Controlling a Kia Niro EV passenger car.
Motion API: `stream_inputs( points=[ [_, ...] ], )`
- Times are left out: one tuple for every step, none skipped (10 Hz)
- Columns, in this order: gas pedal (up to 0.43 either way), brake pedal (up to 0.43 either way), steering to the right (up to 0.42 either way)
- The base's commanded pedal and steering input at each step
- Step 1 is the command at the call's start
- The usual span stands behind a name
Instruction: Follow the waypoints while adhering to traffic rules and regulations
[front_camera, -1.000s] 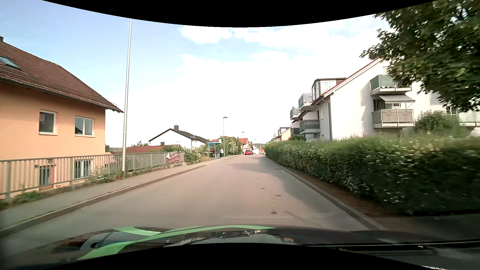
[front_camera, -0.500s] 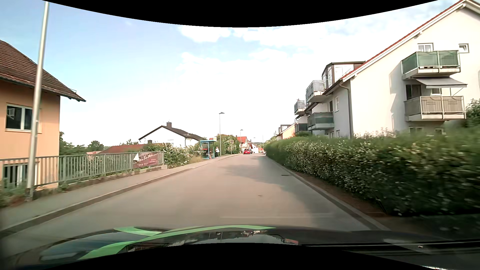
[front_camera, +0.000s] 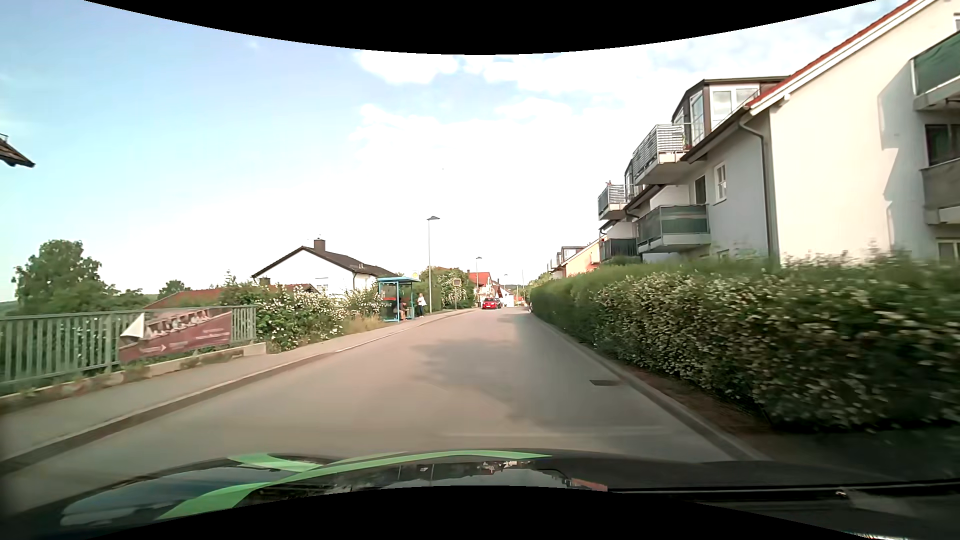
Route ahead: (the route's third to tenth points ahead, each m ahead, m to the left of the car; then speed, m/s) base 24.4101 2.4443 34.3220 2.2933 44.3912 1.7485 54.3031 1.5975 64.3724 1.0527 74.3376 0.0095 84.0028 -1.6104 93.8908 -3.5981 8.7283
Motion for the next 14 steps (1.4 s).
stream_inputs(
  points=[
    [0.150, 0.000, 0.005],
    [0.157, 0.000, 0.005],
    [0.157, 0.000, 0.005],
    [0.157, 0.000, 0.005],
    [0.157, 0.000, 0.005],
    [0.157, 0.000, 0.005],
    [0.157, 0.000, 0.005],
    [0.157, 0.000, 0.005],
    [0.157, 0.000, 0.004],
    [0.157, 0.000, 0.003],
    [0.150, 0.000, -0.003],
    [0.150, 0.000, -0.005],
    [0.150, 0.000, -0.005],
    [0.130, 0.000, -0.005]
  ],
)
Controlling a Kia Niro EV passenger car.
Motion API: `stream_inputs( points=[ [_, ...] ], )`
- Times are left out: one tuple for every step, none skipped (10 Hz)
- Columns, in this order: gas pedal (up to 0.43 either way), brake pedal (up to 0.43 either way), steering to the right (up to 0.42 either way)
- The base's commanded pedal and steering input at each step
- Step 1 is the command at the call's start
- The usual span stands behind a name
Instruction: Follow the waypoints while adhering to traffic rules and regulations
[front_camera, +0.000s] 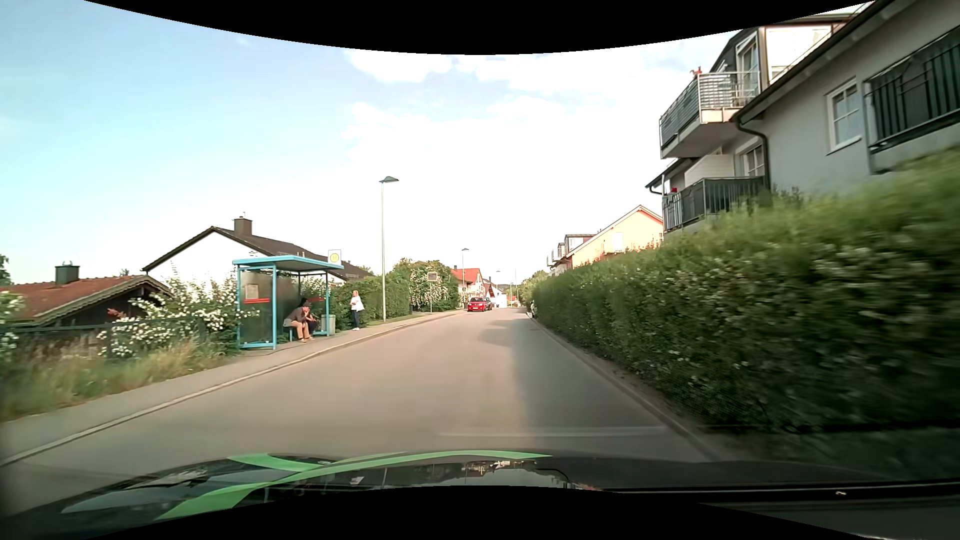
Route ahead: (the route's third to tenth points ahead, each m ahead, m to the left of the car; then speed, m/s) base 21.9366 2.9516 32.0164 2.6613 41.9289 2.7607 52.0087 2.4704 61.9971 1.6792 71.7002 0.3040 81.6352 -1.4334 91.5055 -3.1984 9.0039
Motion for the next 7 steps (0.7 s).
stream_inputs(
  points=[
    [0.118, 0.000, -0.005],
    [0.118, 0.000, -0.005],
    [0.110, 0.000, -0.005],
    [0.110, 0.000, -0.005],
    [0.110, 0.000, -0.005],
    [0.110, 0.000, -0.010],
    [0.110, 0.000, -0.010]
  ],
)
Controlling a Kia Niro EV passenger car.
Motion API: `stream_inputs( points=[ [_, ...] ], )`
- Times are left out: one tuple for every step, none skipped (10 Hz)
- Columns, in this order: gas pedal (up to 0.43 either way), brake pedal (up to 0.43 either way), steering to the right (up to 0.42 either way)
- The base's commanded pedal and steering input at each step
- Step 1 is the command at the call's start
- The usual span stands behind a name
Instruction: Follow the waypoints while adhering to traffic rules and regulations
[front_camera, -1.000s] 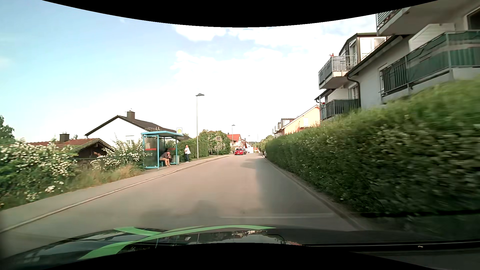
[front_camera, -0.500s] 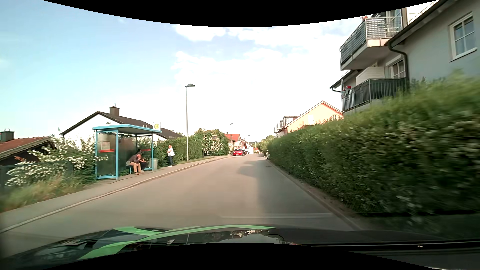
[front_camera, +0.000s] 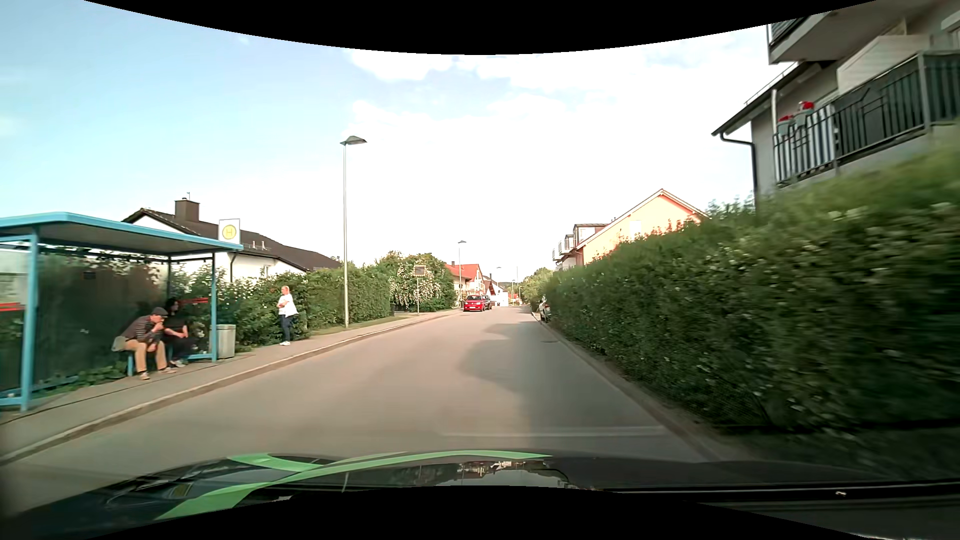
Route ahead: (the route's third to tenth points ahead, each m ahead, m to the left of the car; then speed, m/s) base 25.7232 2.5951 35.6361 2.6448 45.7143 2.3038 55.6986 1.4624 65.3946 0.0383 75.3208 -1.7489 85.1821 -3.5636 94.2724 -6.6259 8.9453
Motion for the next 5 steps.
stream_inputs(
  points=[
    [0.110, 0.000, -0.010],
    [0.110, 0.000, -0.008],
    [0.110, 0.000, -0.005],
    [0.110, 0.000, -0.004],
    [0.110, 0.000, -0.004]
  ],
)
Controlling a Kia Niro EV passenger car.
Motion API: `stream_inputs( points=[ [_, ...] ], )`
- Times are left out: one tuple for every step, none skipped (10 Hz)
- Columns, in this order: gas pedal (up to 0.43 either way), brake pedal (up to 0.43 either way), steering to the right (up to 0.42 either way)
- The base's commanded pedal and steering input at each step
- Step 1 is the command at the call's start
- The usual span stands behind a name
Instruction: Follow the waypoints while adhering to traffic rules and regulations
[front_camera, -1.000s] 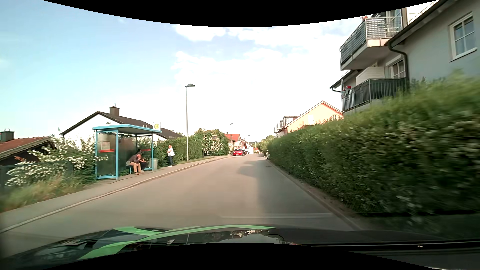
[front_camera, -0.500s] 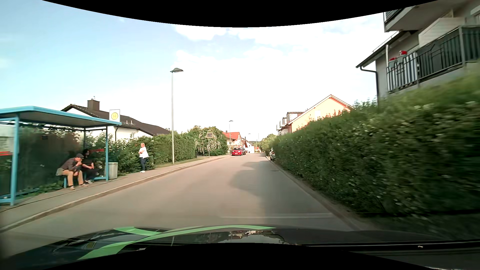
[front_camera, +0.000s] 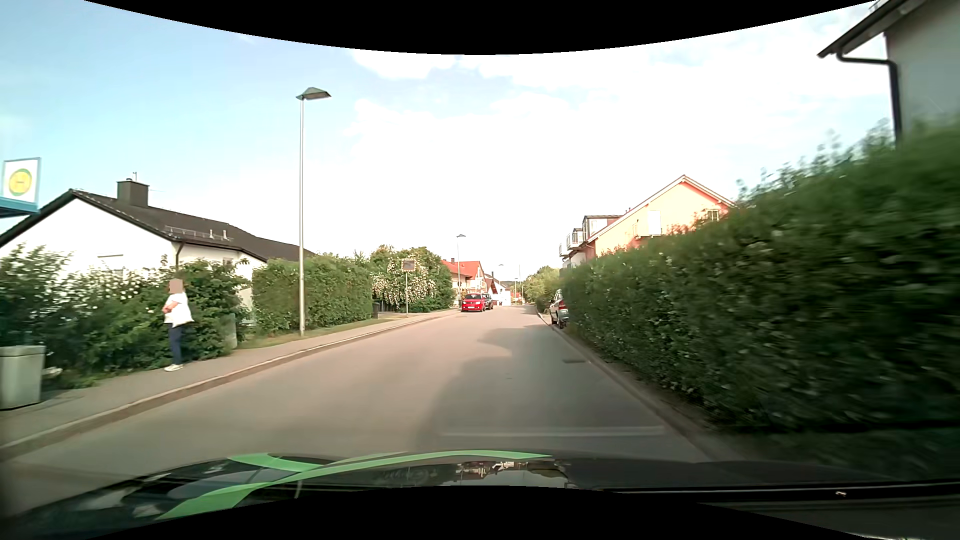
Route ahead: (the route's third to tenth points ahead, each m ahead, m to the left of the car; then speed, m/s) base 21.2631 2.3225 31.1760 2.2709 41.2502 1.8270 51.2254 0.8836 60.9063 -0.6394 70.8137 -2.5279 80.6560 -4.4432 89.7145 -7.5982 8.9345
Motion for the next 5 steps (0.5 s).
stream_inputs(
  points=[
    [0.118, 0.000, -0.004],
    [0.118, 0.000, -0.004],
    [0.118, 0.000, -0.001],
    [0.118, 0.000, 0.001],
    [0.118, 0.000, 0.003]
  ],
)
